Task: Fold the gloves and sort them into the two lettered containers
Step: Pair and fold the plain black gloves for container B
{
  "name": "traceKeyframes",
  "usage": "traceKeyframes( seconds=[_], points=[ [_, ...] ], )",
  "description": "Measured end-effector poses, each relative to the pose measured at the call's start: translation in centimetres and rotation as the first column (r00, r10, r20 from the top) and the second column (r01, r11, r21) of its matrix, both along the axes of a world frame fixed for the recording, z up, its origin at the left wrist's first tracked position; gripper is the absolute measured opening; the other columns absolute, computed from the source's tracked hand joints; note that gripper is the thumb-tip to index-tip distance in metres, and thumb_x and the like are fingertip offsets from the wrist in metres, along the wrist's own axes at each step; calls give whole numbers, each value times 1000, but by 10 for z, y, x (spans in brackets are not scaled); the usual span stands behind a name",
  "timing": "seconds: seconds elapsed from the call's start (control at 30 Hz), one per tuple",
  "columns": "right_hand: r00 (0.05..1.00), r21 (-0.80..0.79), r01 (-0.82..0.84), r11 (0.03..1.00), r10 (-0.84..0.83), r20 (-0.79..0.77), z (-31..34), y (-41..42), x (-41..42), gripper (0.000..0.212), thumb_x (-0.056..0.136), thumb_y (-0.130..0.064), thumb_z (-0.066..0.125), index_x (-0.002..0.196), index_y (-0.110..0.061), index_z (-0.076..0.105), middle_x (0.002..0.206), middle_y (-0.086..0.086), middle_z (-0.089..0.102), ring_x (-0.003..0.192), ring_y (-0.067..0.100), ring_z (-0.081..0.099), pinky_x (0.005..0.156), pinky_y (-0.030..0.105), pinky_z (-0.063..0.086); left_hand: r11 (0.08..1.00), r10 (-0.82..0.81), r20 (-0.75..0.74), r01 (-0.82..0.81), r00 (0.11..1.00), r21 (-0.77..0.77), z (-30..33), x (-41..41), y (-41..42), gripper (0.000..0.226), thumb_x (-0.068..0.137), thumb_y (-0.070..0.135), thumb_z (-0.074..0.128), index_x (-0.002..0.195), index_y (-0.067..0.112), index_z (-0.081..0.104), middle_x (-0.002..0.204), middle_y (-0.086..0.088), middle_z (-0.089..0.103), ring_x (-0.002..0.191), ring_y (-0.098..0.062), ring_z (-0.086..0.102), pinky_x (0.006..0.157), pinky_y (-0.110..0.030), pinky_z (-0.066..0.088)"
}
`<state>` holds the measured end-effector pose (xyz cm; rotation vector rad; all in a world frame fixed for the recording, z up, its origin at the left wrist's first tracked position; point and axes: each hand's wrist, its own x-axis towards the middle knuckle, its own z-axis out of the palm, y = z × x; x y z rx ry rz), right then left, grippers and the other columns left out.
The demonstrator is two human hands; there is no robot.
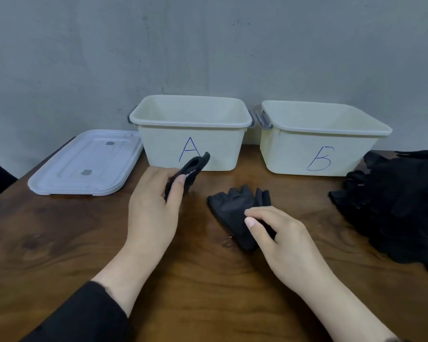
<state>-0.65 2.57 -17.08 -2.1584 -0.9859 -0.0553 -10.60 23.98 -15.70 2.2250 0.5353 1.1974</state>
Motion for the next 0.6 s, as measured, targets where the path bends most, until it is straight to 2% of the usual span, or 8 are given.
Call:
traceKeyframes(
  seconds=[0.07,0.13,0.2,0.3,0.37,0.47,0.5,0.6],
  points=[
    [982,190,17,982,19,-189,8,4,-4,42,95,-50,52,133,-36,62,126,-28,63,120,-14,53,102,11,43,998,-60,93,62,994,-17,5,6,-24,15,98,24,55,100,18,68,94,10,60,92,-1,55,77,-8,38],
    [906,399,-42,916,204,-372,13,6,-9,49,93,-46,54,140,-30,57,132,-20,65,125,-6,55,106,19,46,982,-182,121,186,976,-23,4,16,-49,15,97,20,58,103,15,71,99,9,64,98,-2,58,83,-10,41],
    [864,513,-41,858,288,-413,15,7,-11,38,97,-43,55,130,-28,64,126,-8,70,123,8,62,105,33,49,926,-376,47,378,925,-23,0,23,-70,19,97,13,60,112,14,71,109,8,65,106,-5,60,92,-20,47],
    [859,552,146,821,172,-482,16,6,-9,20,103,-27,54,112,-33,70,111,-4,75,109,14,69,93,38,57,794,-606,-150,605,782,-55,-9,23,-80,33,99,11,53,128,20,65,128,13,61,124,-3,53,106,-23,42],
    [833,560,257,787,113,-542,19,3,-2,27,106,-15,49,114,-28,70,109,-5,76,105,14,71,82,32,60,825,-563,-151,564,812,-40,-11,20,-69,32,98,15,50,124,24,67,126,17,62,124,-1,53,105,-22,41],
    [828,513,343,787,5,-561,32,-6,11,21,105,-15,51,111,-26,69,105,-6,76,103,13,72,82,37,62,922,-375,-232,386,898,5,-7,18,-40,20,98,30,50,105,28,69,104,19,61,101,-3,57,86,-25,47],
    [838,492,348,798,-29,-545,36,-10,17,18,103,-16,54,108,-25,69,104,-6,76,102,13,72,86,42,61,933,-322,-357,357,877,35,-7,19,-32,21,98,39,51,107,31,69,105,19,59,100,-3,55,87,-28,46],
    [892,390,303,869,-114,-438,54,-18,32,16,100,-19,58,105,-27,71,100,-9,77,98,10,72,95,50,57,917,-217,-694,388,686,97,-15,22,-21,43,96,57,48,132,37,60,135,20,49,121,-4,44,106,-28,34]
  ],
)
